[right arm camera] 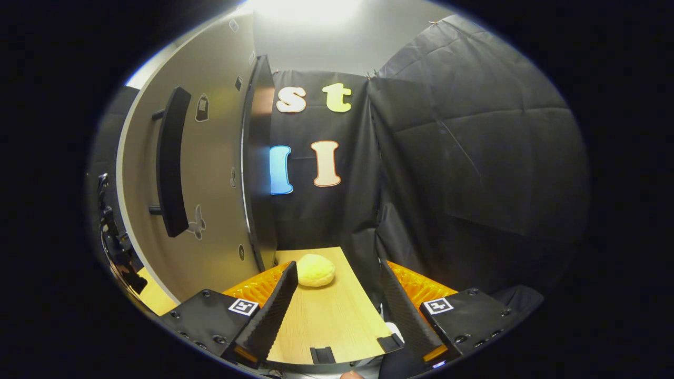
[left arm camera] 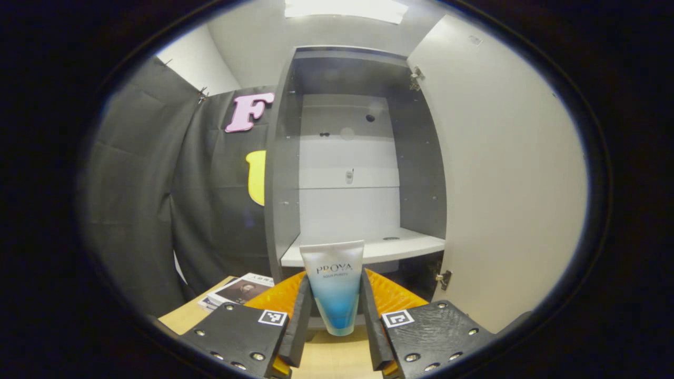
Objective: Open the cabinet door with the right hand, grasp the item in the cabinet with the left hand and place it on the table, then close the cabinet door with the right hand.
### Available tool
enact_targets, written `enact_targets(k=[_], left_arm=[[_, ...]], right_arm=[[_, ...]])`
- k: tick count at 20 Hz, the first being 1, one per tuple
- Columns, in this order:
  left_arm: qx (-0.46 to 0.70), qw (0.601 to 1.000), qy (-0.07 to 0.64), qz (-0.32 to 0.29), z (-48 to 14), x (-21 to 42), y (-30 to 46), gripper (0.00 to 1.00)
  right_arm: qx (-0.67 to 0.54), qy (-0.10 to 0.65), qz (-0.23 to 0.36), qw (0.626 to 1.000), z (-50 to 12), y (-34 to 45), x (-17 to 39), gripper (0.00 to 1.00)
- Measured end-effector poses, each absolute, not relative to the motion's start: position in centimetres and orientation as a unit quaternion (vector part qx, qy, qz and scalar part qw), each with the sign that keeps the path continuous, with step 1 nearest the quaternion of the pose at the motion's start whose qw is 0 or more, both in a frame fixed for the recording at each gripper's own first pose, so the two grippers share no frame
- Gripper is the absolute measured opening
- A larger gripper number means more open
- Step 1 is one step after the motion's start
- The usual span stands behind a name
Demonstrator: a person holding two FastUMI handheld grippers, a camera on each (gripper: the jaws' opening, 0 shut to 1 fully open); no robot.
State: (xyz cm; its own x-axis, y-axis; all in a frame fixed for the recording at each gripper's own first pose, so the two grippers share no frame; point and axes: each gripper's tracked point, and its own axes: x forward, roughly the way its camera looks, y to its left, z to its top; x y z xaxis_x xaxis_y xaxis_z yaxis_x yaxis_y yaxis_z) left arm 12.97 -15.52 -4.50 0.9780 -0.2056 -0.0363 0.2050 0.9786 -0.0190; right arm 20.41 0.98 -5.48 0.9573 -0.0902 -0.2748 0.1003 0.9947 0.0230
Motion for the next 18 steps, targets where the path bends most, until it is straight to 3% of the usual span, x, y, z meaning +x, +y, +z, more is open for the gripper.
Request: enact_targets(k=[3, 5, 7, 8, 9, 10, 11, 12, 13, 14, 16, 17, 18], left_arm=[[-0.007, 0.995, 0.023, -0.095, -6.5, 11.3, -14.6, 0.53], [-0.003, 0.996, 0.020, -0.089, -7.6, 10.4, -13.7, 0.48], [0.001, 0.996, 0.019, -0.086, -9.0, 9.4, -13.0, 0.48], [0.002, 0.996, 0.022, -0.086, -9.8, 8.9, -12.8, 0.48], [0.003, 0.996, 0.028, -0.087, -10.7, 8.5, -12.5, 0.51], [0.004, 0.996, 0.033, -0.087, -11.7, 8.1, -12.2, 0.48], [0.004, 0.996, 0.038, -0.086, -12.6, 7.7, -12.0, 0.53], [0.004, 0.996, 0.042, -0.084, -13.5, 7.3, -11.7, 0.48], [0.002, 0.995, 0.048, -0.083, -14.4, 6.9, -11.5, 0.51], [0.000, 0.995, 0.057, -0.084, -15.5, 6.6, -11.2, 0.51], [-0.004, 0.994, 0.070, -0.080, -17.4, 6.2, -10.7, 0.54], [-0.003, 0.994, 0.075, -0.075, -18.0, 5.9, -10.4, 0.54], [-0.002, 0.994, 0.078, -0.071, -18.6, 5.8, -10.0, 0.48]], right_arm=[[0.023, 0.144, -0.046, 0.988, -6.0, 0.8, 20.1, 0.98], [0.022, 0.144, -0.045, 0.988, -6.1, 0.8, 20.1, 0.93], [0.022, 0.140, -0.043, 0.989, -5.9, 1.2, 20.3, 0.98], [0.021, 0.139, -0.042, 0.989, -6.0, 1.4, 20.4, 0.93], [0.019, 0.139, -0.042, 0.989, -6.0, 1.4, 20.5, 0.98], [0.018, 0.139, -0.042, 0.989, -6.1, 1.6, 20.5, 0.98], [0.017, 0.143, -0.039, 0.989, -6.2, 1.8, 20.6, 0.98], [0.016, 0.145, -0.039, 0.989, -6.3, 2.0, 20.6, 0.98], [0.013, 0.145, -0.039, 0.989, -6.2, 2.1, 20.7, 0.93], [0.012, 0.144, -0.039, 0.989, -6.2, 2.3, 20.7, 0.98], [0.012, 0.145, -0.036, 0.989, -6.1, 2.7, 20.8, 0.98], [0.012, 0.145, -0.035, 0.989, -6.0, 2.8, 20.8, 0.98], [0.012, 0.145, -0.035, 0.989, -6.0, 2.9, 20.7, 0.98]])
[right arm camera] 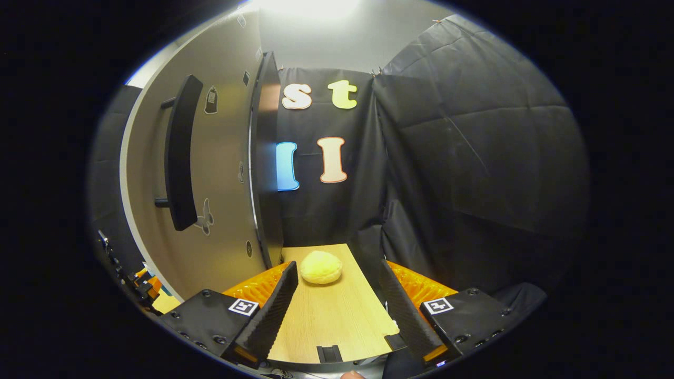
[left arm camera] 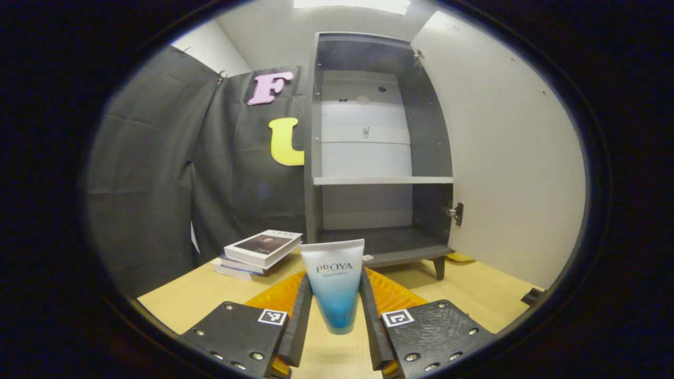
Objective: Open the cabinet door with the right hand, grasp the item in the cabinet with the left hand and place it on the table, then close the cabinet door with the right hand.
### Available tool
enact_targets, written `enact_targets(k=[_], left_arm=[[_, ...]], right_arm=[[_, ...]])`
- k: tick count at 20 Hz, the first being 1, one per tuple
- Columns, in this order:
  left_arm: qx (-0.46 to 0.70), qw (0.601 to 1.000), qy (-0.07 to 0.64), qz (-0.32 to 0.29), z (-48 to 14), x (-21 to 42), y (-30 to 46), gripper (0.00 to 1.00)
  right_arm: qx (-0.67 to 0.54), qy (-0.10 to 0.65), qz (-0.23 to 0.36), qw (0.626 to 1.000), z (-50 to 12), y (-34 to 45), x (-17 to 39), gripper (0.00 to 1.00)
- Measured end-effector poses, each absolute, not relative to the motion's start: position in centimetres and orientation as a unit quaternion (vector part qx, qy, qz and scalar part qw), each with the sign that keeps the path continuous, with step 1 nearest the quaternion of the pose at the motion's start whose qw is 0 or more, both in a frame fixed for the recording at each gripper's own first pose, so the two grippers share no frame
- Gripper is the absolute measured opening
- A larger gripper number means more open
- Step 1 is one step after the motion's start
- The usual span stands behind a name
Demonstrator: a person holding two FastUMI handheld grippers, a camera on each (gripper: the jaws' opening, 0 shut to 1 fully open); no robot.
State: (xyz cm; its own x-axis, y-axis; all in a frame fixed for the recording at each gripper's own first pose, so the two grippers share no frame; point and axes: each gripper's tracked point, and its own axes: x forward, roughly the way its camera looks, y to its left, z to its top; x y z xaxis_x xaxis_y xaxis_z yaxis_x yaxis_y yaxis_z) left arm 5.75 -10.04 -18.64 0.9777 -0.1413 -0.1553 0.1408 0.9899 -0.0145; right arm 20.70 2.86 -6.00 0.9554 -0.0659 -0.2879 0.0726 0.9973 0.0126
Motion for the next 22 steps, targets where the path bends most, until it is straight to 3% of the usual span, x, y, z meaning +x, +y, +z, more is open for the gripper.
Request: enact_targets(k=[13, 14, 15, 17, 18, 19, 22], left_arm=[[0.020, 0.991, 0.123, -0.045, -27.3, 4.1, -8.3, 0.52], [0.021, 0.991, 0.125, -0.045, -27.6, 3.7, -8.3, 0.48], [0.021, 0.991, 0.126, -0.043, -27.8, 3.4, -8.2, 0.55], [0.020, 0.990, 0.130, -0.040, -28.3, 3.0, -8.3, 0.52], [0.020, 0.990, 0.134, -0.038, -28.6, 2.9, -8.2, 0.56], [0.019, 0.990, 0.137, -0.037, -28.8, 2.7, -8.2, 0.53], [0.021, 0.989, 0.143, -0.034, -29.4, 2.1, -8.2, 0.57]], right_arm=[[0.006, 0.150, -0.037, 0.988, -6.1, 3.9, 20.2, 0.98], [0.008, 0.147, -0.035, 0.988, -6.0, 4.1, 20.3, 0.98], [0.009, 0.144, -0.034, 0.989, -5.8, 4.1, 20.4, 0.98], [0.007, 0.139, -0.033, 0.990, -5.5, 4.2, 20.7, 0.98], [0.007, 0.139, -0.032, 0.990, -5.6, 4.2, 20.7, 0.98], [0.007, 0.140, -0.030, 0.990, -5.6, 4.3, 20.7, 0.98], [0.008, 0.142, -0.027, 0.989, -5.9, 4.3, 20.8, 0.98]])
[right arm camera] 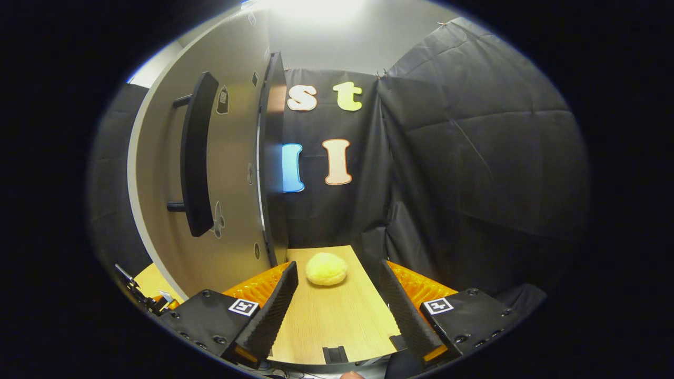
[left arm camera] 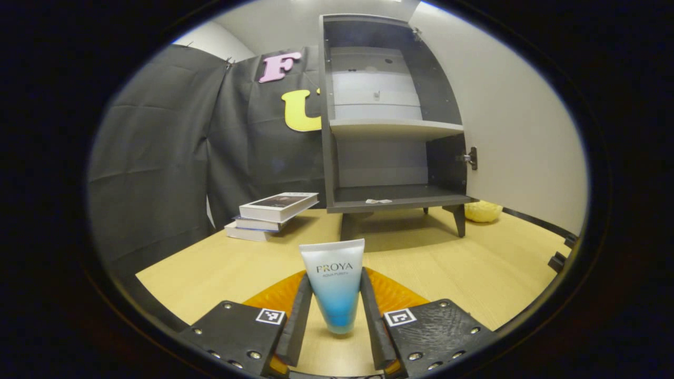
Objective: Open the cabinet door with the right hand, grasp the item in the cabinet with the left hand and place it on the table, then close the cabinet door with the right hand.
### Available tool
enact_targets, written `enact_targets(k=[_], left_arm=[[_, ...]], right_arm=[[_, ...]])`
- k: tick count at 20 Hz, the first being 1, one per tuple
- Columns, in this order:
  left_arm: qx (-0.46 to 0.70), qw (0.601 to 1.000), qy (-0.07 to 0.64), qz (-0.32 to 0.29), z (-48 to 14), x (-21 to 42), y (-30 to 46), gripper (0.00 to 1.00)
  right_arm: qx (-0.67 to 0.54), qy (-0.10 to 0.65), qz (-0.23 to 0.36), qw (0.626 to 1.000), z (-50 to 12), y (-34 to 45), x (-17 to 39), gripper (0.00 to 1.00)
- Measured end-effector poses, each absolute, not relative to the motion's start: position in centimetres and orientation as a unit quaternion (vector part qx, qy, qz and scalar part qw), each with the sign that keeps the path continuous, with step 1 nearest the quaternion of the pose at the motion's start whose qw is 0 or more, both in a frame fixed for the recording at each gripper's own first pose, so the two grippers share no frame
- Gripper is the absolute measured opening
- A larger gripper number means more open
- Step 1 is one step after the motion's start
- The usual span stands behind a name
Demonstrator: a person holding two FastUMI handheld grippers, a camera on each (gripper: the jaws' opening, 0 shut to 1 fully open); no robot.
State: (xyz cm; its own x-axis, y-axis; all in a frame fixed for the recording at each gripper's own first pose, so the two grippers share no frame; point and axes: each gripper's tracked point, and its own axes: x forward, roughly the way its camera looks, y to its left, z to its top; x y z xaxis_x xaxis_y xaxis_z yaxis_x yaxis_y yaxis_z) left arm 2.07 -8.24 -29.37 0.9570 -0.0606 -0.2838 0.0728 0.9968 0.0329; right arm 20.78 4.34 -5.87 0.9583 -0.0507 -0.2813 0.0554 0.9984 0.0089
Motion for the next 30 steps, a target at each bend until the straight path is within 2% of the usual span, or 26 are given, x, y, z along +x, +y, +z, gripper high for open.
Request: enact_targets(k=[5, 6, 7, 8, 9, 11, 12, 13, 14, 15, 18, 19, 20, 21, 22, 26, 30], left_arm=[[0.021, 0.984, 0.171, -0.035, -31.0, 0.6, -8.7, 0.59], [0.021, 0.983, 0.177, -0.035, -31.4, 0.4, -8.8, 0.51], [0.024, 0.984, 0.175, -0.034, -31.2, 0.3, -8.9, 0.60], [0.025, 0.983, 0.176, -0.037, -31.2, 0.3, -9.0, 0.61], [0.028, 0.983, 0.177, -0.036, -31.2, 0.1, -9.1, 0.51], [0.031, 0.984, 0.174, -0.035, -30.6, 0.2, -9.2, 0.58], [0.035, 0.984, 0.173, -0.033, -30.3, 0.3, -9.2, 0.72], [0.039, 0.984, 0.172, -0.031, -29.8, 0.1, -9.2, 0.76], [0.043, 0.984, 0.171, -0.030, -29.2, 0.1, -9.2, 0.84], [0.045, 0.984, 0.169, -0.028, -28.5, 0.1, -9.3, 0.89], [0.054, 0.985, 0.160, -0.020, -25.0, 0.0, -9.0, 0.89], [0.052, 0.987, 0.150, -0.015, -23.0, 0.1, -8.9, 0.89], [0.048, 0.990, 0.135, -0.013, -20.6, 0.0, -8.9, 0.90], [0.044, 0.991, 0.124, -0.009, -18.4, 0.2, -8.7, 0.87], [0.041, 0.992, 0.117, -0.009, -16.6, 0.0, -8.7, 0.89], [0.058, 0.994, 0.094, 0.002, -9.8, 1.1, -7.8, 0.87], [0.034, 0.996, 0.078, 0.002, -5.5, 1.8, -6.7, 0.88]], right_arm=[[0.015, 0.143, -0.029, 0.989, -6.1, 3.9, 21.0, 0.98], [0.017, 0.145, -0.028, 0.989, -6.2, 3.9, 21.1, 0.98], [0.017, 0.146, -0.028, 0.989, -6.2, 3.8, 21.2, 0.98], [0.018, 0.146, -0.028, 0.989, -6.3, 3.8, 21.3, 0.98], [0.019, 0.147, -0.026, 0.989, -6.3, 3.9, 21.4, 0.98], [0.020, 0.145, -0.022, 0.989, -6.2, 4.0, 21.7, 0.98], [0.020, 0.144, -0.020, 0.989, -6.2, 4.1, 21.8, 0.98], [0.021, 0.143, -0.018, 0.989, -6.0, 4.1, 21.8, 0.98], [0.022, 0.142, -0.015, 0.990, -5.9, 4.1, 21.8, 0.98], [0.023, 0.139, -0.012, 0.990, -5.5, 4.1, 21.9, 0.93], [0.032, 0.130, -0.006, 0.991, -4.3, 3.8, 22.2, 0.93], [0.036, 0.125, -0.002, 0.992, -3.8, 3.8, 22.4, 0.98], [0.039, 0.119, -0.001, 0.992, -3.3, 3.7, 22.5, 0.92], [0.043, 0.113, -0.001, 0.993, -2.7, 3.6, 22.6, 0.98], [0.046, 0.108, 0.000, 0.993, -2.3, 3.7, 22.6, 0.98], [0.052, 0.098, -0.003, 0.994, -1.0, 4.1, 22.6, 0.98], [0.049, 0.102, -0.021, 0.993, -0.2, 4.1, 21.6, 0.98]])
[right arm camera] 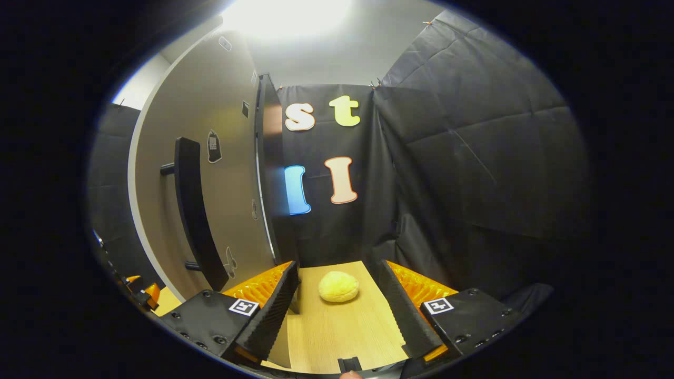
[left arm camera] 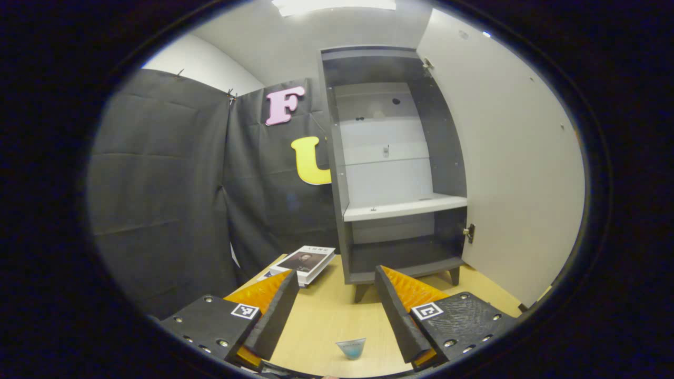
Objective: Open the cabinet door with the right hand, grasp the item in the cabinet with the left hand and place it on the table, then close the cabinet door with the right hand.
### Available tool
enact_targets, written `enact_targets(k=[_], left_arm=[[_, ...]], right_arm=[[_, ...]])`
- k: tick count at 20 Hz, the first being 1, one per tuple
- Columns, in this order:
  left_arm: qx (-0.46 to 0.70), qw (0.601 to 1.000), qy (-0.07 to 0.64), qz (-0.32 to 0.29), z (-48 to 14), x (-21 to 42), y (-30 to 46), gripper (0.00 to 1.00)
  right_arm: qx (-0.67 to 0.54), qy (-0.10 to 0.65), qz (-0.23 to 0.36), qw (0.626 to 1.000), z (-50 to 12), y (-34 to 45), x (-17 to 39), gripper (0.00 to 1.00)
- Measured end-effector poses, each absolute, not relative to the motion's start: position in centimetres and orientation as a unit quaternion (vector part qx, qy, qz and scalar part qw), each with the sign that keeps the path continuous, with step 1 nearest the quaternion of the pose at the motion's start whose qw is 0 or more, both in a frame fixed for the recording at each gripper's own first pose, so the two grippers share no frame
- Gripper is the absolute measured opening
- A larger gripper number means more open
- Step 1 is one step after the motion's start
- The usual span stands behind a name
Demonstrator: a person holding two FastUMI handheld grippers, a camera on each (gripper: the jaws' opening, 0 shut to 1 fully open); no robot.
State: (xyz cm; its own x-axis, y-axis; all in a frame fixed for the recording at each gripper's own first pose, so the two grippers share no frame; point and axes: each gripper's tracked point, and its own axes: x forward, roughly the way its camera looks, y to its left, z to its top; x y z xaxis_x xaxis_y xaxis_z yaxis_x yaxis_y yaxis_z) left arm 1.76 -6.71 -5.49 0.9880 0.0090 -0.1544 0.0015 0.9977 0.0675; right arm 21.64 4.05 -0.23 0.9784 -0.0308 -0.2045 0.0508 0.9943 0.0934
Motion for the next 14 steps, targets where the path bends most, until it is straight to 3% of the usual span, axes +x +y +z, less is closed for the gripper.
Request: enact_targets(k=[14], left_arm=[[0.013, 0.997, 0.072, -0.016, -3.1, 3.1, 3.7, 0.87]], right_arm=[[-0.011, 0.067, -0.108, 0.992, 4.4, 9.3, 17.6, 0.96]])
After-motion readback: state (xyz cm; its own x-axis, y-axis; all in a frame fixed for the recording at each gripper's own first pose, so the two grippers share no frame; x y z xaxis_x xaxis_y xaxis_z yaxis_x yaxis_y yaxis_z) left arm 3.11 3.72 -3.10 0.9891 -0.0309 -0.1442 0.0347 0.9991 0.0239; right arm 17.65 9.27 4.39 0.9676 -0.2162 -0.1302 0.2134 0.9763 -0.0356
